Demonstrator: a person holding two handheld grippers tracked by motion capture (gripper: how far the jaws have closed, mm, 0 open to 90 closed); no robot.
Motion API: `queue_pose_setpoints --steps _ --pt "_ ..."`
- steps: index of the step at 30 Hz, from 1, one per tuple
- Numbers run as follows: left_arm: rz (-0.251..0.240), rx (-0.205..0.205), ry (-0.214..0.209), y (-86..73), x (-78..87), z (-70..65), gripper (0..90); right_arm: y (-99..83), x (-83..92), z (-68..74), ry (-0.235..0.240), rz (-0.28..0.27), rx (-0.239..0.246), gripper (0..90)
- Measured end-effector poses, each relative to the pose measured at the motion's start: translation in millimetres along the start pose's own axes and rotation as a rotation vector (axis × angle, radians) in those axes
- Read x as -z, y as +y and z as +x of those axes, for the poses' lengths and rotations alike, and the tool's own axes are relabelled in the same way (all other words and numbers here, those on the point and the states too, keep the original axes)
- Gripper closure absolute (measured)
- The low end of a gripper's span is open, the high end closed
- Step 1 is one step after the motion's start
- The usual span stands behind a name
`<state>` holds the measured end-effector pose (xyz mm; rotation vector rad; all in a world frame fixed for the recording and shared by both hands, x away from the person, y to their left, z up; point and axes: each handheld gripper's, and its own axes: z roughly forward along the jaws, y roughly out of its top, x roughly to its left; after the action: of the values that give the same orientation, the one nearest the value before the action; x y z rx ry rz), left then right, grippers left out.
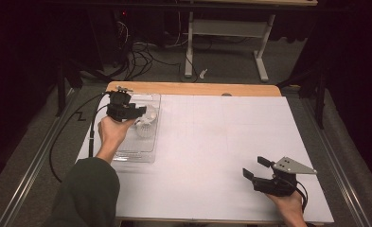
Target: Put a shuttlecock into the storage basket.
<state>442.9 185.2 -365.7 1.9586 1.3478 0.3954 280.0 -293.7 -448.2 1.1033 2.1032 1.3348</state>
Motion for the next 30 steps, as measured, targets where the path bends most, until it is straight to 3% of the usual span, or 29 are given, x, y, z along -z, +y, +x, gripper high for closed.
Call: queue_pose_setpoints --steps 9,19,30 --pt "-0.036 0.000 -0.049 -9.5 6.5 -6.2 46.4 0.5 2.2 0.1 0.001 -0.019 0.003 23.8" --pt "-0.072 -0.060 -0.054 -11.7 15.3 -17.9 41.9 0.5 3.1 0.9 0.000 -0.030 0.007 22.9" --pt "-0.118 -0.076 -0.074 -17.6 26.7 -23.9 40.9 0.0 4.2 1.0 -0.005 -0.037 0.004 22.6"
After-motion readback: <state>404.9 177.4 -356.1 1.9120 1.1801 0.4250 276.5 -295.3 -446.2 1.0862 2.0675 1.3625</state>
